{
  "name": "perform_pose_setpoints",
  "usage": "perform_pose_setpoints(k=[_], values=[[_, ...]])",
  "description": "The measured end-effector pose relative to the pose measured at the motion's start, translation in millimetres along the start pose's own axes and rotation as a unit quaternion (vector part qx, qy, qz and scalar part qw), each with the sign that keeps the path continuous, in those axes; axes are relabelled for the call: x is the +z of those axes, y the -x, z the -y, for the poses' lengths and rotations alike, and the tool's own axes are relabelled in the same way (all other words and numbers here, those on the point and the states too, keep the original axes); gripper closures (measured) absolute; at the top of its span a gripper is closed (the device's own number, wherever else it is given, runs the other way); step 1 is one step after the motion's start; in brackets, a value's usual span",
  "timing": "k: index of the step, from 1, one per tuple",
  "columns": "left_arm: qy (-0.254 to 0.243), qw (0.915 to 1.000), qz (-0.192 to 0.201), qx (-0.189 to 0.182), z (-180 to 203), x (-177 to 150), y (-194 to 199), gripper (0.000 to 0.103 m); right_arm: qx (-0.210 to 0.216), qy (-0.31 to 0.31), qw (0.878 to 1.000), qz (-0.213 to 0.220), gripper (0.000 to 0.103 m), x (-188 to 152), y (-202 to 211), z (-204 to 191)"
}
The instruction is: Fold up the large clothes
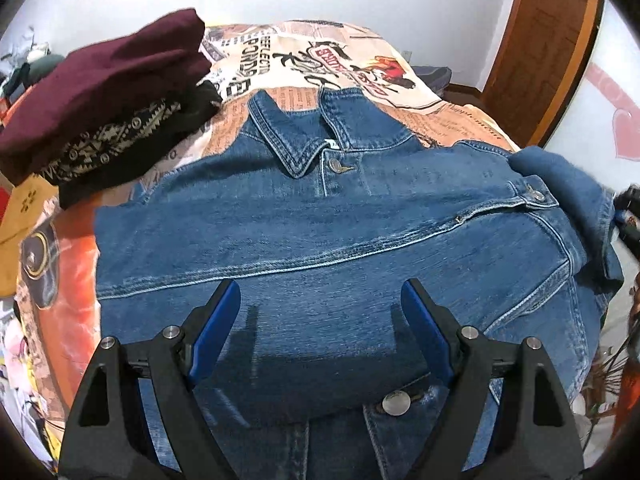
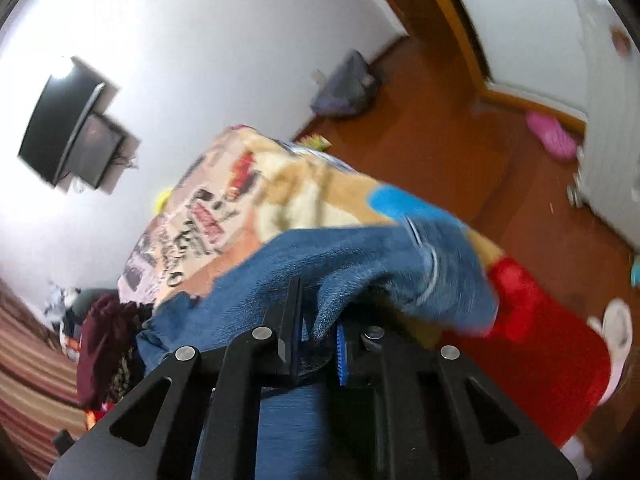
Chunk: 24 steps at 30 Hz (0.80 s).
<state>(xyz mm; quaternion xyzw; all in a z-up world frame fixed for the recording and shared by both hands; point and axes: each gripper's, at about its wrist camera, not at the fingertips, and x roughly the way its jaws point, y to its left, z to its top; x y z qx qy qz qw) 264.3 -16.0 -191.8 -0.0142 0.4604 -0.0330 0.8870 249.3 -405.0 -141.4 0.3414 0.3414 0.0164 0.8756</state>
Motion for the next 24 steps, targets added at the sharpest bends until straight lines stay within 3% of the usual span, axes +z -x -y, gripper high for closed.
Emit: perform_pose_setpoints(k=[4, 7, 12, 18, 24], values=[[0.003, 0.9998, 0.015, -0.008, -3.6, 1.5, 12.7, 0.021, 0.025, 0.049, 0.998, 0.028, 0.091, 12.9, 22.7, -44.4], [0.008, 0.9994, 0.032, -0.014, -6.7, 4.3, 24.4, 0.021, 0.077, 0.092, 0.992, 0.041, 0.092, 15.6, 39.4, -96.2], [0.012, 0.9977, 0.064, -0.018, -17.3, 5.2, 50.0, 0.021, 0.145, 0.183, 0.972, 0.017, 0.092, -8.2, 46.5, -181.3], [0.020, 0.9947, 0.100, 0.003, -46.9, -4.7, 80.6, 0.021, 0.169, 0.289, 0.939, -0.081, 0.092, -78.7, 11.2, -254.0], [0.048, 0.9939, 0.097, 0.022, -84.1, -19.3, 88.8, 0.020, 0.112, 0.318, 0.910, -0.241, 0.092, -177.1, -75.7, -250.6]])
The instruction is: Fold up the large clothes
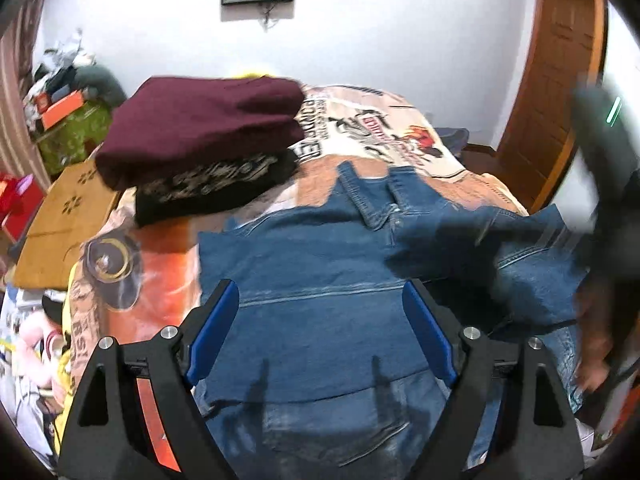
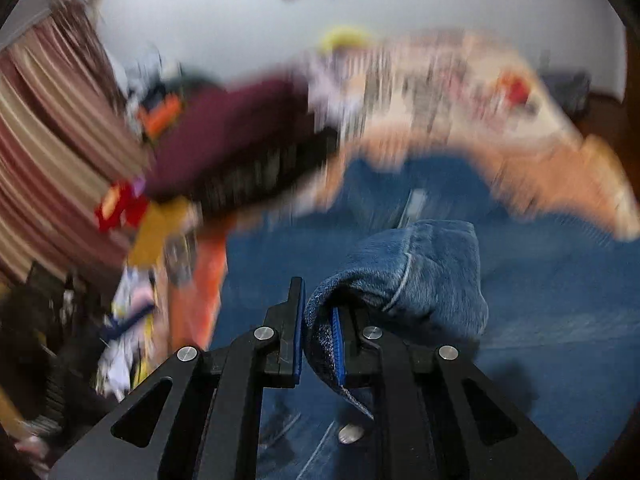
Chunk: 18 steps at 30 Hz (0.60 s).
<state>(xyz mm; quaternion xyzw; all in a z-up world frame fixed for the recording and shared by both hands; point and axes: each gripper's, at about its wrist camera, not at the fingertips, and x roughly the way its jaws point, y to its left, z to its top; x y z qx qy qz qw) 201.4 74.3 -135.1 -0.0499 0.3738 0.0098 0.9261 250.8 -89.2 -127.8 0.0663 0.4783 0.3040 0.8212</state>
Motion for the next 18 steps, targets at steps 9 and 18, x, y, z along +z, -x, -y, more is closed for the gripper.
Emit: perform_pose_setpoints(k=[9, 18], values=[[0.020, 0.9988, -0.026, 0.036, -31.5, -22.6, -4.0, 0.020, -0.008, -0.016, 0.993, -0.119, 0.077, -27.0, -48.6, 5.7], [-0.012, 0.9990, -0.025, 0.036, -5.5, -14.4, -5.3, 0.020, -0.030, 0.025, 0.999, -0.012, 0.041, -0.3, 44.1, 12.0]])
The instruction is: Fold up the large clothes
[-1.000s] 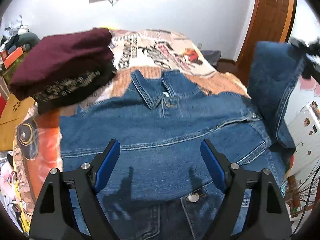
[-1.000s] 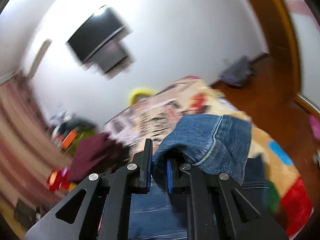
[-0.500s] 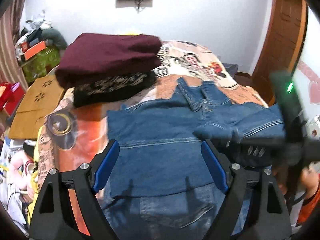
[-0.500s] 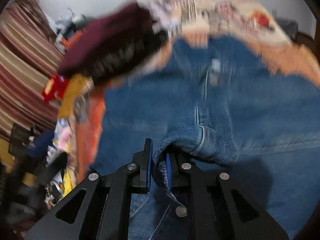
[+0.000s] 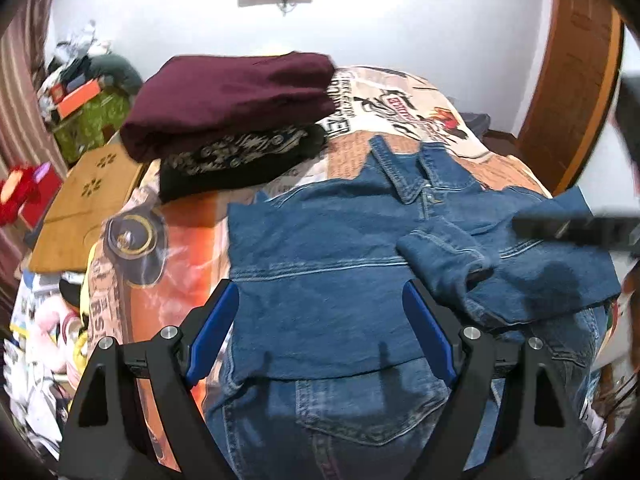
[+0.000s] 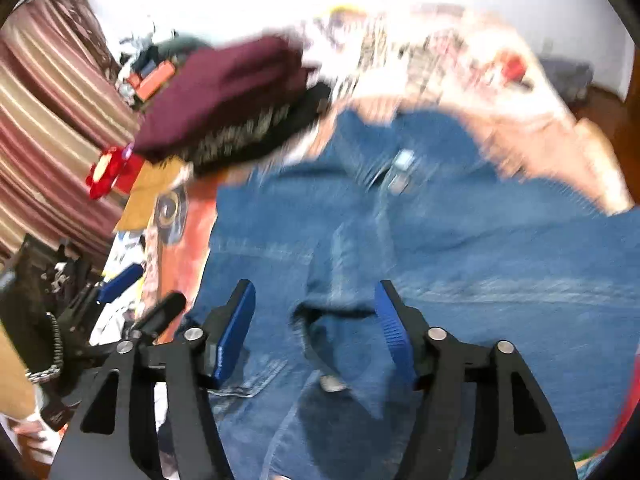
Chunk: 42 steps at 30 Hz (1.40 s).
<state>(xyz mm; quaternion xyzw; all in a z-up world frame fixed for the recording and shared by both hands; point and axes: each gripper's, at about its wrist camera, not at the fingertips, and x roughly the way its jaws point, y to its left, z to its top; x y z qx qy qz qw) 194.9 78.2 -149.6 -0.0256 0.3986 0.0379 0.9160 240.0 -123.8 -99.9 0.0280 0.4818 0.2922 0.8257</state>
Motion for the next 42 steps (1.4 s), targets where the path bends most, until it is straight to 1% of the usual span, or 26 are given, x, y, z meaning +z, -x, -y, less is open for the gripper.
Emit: perform_pose_setpoints(k=[1, 3, 4, 5, 8, 10, 14, 16, 18, 19, 20, 22, 24, 25, 26, 28, 29, 31, 34, 36, 38, 40, 42], values=[[-0.012, 0.9999, 0.000, -0.002, 7.9, 3.0, -1.1, 0.019, -0.010, 0.005, 1.000, 0.018, 0.036, 2.7, 12.5, 5.0], [-0.032, 0.9995, 0.000, -0.004, 21.2, 7.7, -4.6, 0.019, -0.035, 0.014, 0.998, 0.056, 0.029, 8.7, 35.2, 15.2], [-0.041, 0.9991, -0.001, -0.006, 27.8, 9.2, -6.1, 0.018, -0.055, 0.018, 0.995, 0.077, 0.029, 9.3, 49.2, 23.4], [-0.052, 0.9986, -0.004, -0.008, 35.9, 10.4, -9.3, 0.018, -0.072, 0.022, 0.993, 0.088, 0.029, 9.8, 54.6, 27.8], [-0.089, 0.9955, -0.026, -0.020, 60.2, 11.1, -23.6, 0.017, -0.129, 0.029, 0.985, 0.110, 0.028, 7.4, 69.3, 46.8], [-0.112, 0.9924, -0.042, -0.029, 76.0, 9.2, -37.1, 0.017, -0.161, 0.025, 0.980, 0.117, 0.028, -1.7, 79.6, 66.2], [-0.130, 0.9875, -0.082, -0.037, 96.4, 4.2, -67.3, 0.017, -0.191, -0.007, 0.976, 0.106, 0.028, -23.8, 87.3, 102.3], [-0.133, 0.9859, -0.097, -0.030, 103.0, 3.0, -82.2, 0.017, -0.198, -0.027, 0.976, 0.091, 0.028, -37.7, 84.8, 120.0], [-0.141, 0.9850, -0.098, -0.015, 108.4, 3.7, -92.5, 0.019, -0.201, -0.051, 0.975, 0.077, 0.028, -51.9, 80.0, 135.1], [-0.144, 0.9847, -0.098, -0.011, 110.5, 4.6, -97.0, 0.027, -0.201, -0.064, 0.975, 0.071, 0.028, -59.5, 77.8, 142.5], [-0.144, 0.9843, -0.101, -0.013, 111.3, 5.5, -100.0, 0.040, -0.199, -0.075, 0.975, 0.067, 0.028, -65.8, 80.6, 148.1], [-0.142, 0.9819, -0.116, -0.047, 112.3, 8.4, -103.4, 0.058, -0.193, -0.097, 0.974, 0.062, 0.028, -75.8, 79.5, 158.4], [-0.145, 0.9821, -0.107, -0.053, 113.2, 14.5, -98.5, 0.068, -0.181, -0.117, 0.975, 0.060, 0.028, -80.7, 76.2, 166.6], [-0.148, 0.9821, -0.100, -0.060, 112.8, 19.1, -93.8, 0.082, -0.178, -0.119, 0.975, 0.059, 0.028, -81.4, 77.4, 169.4], [-0.139, 0.9828, -0.095, -0.077, 108.7, 27.5, -87.7, 0.090, -0.178, -0.119, 0.975, 0.060, 0.028, -79.2, 77.8, 170.0], [-0.108, 0.9846, -0.081, -0.110, 98.4, 44.0, -74.2, 0.096, -0.184, -0.114, 0.974, 0.070, 0.028, -73.8, 81.9, 169.3], [-0.091, 0.9856, -0.070, -0.124, 91.7, 54.5, -65.3, 0.096, -0.188, -0.112, 0.973, 0.078, 0.028, -68.9, 84.9, 167.7], [-0.066, 0.9881, -0.035, -0.134, 78.2, 72.8, -44.3, 0.097, -0.188, -0.108, 0.972, 0.094, 0.028, -63.0, 90.8, 164.6], [-0.048, 0.9899, 0.010, -0.133, 64.0, 91.1, -19.8, 0.097, -0.186, -0.104, 0.971, 0.107, 0.028, -59.9, 90.4, 162.3], [-0.037, 0.9903, 0.035, -0.129, 51.9, 97.0, -5.8, 0.096, -0.183, -0.103, 0.972, 0.103, 0.028, -61.6, 82.8, 161.7], [-0.033, 0.9917, 0.042, -0.117, 41.1, 93.8, 0.4, 0.096, -0.181, -0.098, 0.975, 0.080, 0.028, -63.1, 67.4, 160.3], [-0.031, 0.9934, 0.039, -0.104, 32.5, 84.5, -2.4, 0.096, -0.186, -0.088, 0.977, 0.054, 0.028, -67.6, 48.6, 158.1], [-0.020, 0.9955, 0.021, -0.091, 21.0, 73.3, -13.3, 0.096, -0.196, -0.084, 0.976, 0.051, 0.028, -73.6, 39.3, 156.7]])
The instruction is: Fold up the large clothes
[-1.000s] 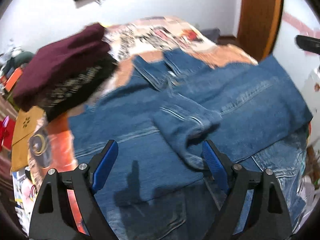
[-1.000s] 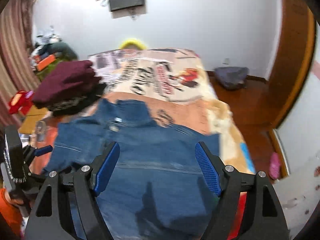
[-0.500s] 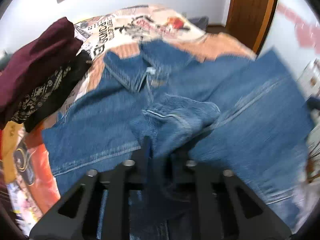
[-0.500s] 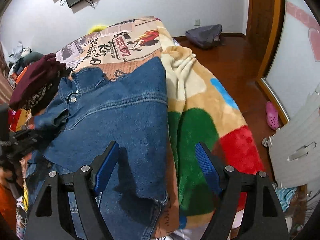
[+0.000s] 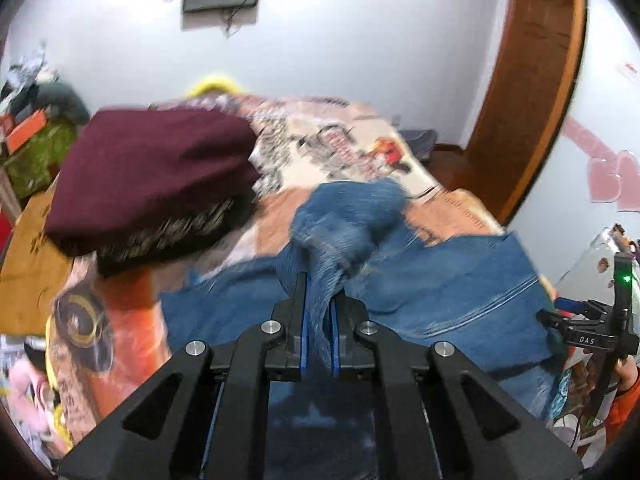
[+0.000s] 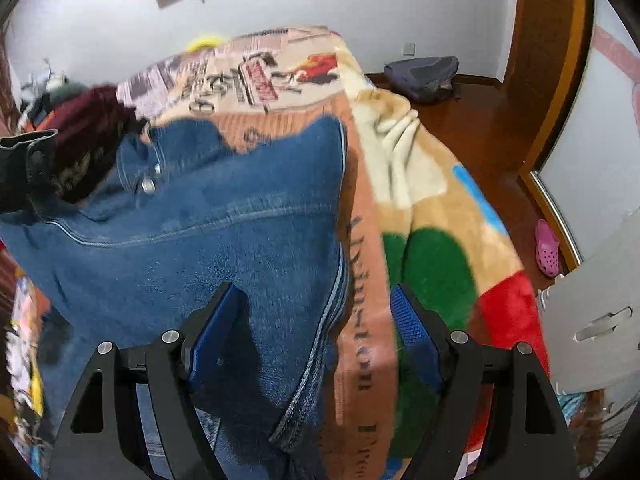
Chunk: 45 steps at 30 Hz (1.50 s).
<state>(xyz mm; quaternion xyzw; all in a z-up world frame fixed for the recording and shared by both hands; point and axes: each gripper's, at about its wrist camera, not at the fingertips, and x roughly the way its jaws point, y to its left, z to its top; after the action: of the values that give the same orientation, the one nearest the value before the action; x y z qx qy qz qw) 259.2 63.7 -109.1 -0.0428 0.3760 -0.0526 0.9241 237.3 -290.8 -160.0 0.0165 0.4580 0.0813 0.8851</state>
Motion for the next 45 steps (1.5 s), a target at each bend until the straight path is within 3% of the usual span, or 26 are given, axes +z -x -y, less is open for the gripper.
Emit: perform_pose_setpoints(k=[3, 7, 9, 11, 14, 16, 19, 28, 30, 32, 35, 38, 40, 45], values=[[0.033, 0.9988, -0.035, 0.006, -26.6, -20.7, -12.6, 0.093, -0.004, -0.008, 1.000, 0.011, 0.026, -3.6, 2.6, 2.1], [0.088, 0.9925, -0.080, -0.027, -59.2, -53.6, -29.0, 0.089, 0.014, -0.029, 0.999, 0.001, 0.023, -3.1, 3.6, 8.8], [0.094, 0.9904, -0.096, -0.032, -63.8, -70.4, -34.4, 0.086, 0.012, -0.031, 0.999, 0.003, 0.021, -4.1, 3.6, 8.8], [0.085, 0.9911, -0.102, -0.012, -63.2, -84.9, -34.9, 0.068, 0.008, -0.031, 0.999, 0.004, 0.021, -5.1, 3.3, 5.8], [0.056, 0.9902, -0.105, 0.073, -66.7, -104.3, -33.3, 0.044, 0.006, -0.036, 0.999, 0.004, 0.021, -5.8, 3.0, 6.0], [0.060, 0.9889, -0.113, 0.076, -74.7, -116.8, -34.9, 0.032, 0.009, -0.040, 0.999, 0.003, 0.021, -6.2, 2.8, 7.0], [0.093, 0.9879, -0.111, 0.054, -88.1, -127.3, -31.8, 0.023, 0.013, -0.045, 0.999, 0.002, 0.021, -6.1, 2.6, 8.5], [0.118, 0.9848, -0.123, 0.032, -106.3, -112.7, -26.5, 0.020, 0.052, -0.035, 0.998, 0.008, 0.021, 6.1, 15.0, 11.9], [0.139, 0.9802, -0.141, 0.013, -117.5, -116.3, -37.7, 0.020, 0.064, -0.043, 0.997, 0.011, 0.021, 11.2, 14.1, 16.7], [0.180, 0.9707, -0.158, -0.023, -130.1, -123.5, -49.8, 0.019, 0.076, -0.061, 0.995, 0.003, 0.021, 15.5, 7.9, 23.4], [0.253, 0.9496, -0.165, -0.083, -148.7, -135.4, -64.1, 0.019, 0.097, -0.086, 0.991, -0.016, 0.021, 16.2, -6.6, 31.2], [0.293, 0.9343, -0.167, -0.116, -156.4, -142.6, -76.3, 0.014, 0.116, -0.094, 0.988, -0.033, 0.021, 14.8, -19.7, 31.9], [0.290, 0.9358, -0.160, -0.121, -155.6, -140.5, -78.2, 0.014, 0.119, -0.091, 0.988, -0.029, 0.024, 16.5, -22.7, 28.9], [0.245, 0.9498, -0.161, -0.109, -142.3, -131.1, -81.4, 0.014, 0.104, -0.075, 0.992, -0.005, 0.032, 28.6, -18.0, 26.5]])
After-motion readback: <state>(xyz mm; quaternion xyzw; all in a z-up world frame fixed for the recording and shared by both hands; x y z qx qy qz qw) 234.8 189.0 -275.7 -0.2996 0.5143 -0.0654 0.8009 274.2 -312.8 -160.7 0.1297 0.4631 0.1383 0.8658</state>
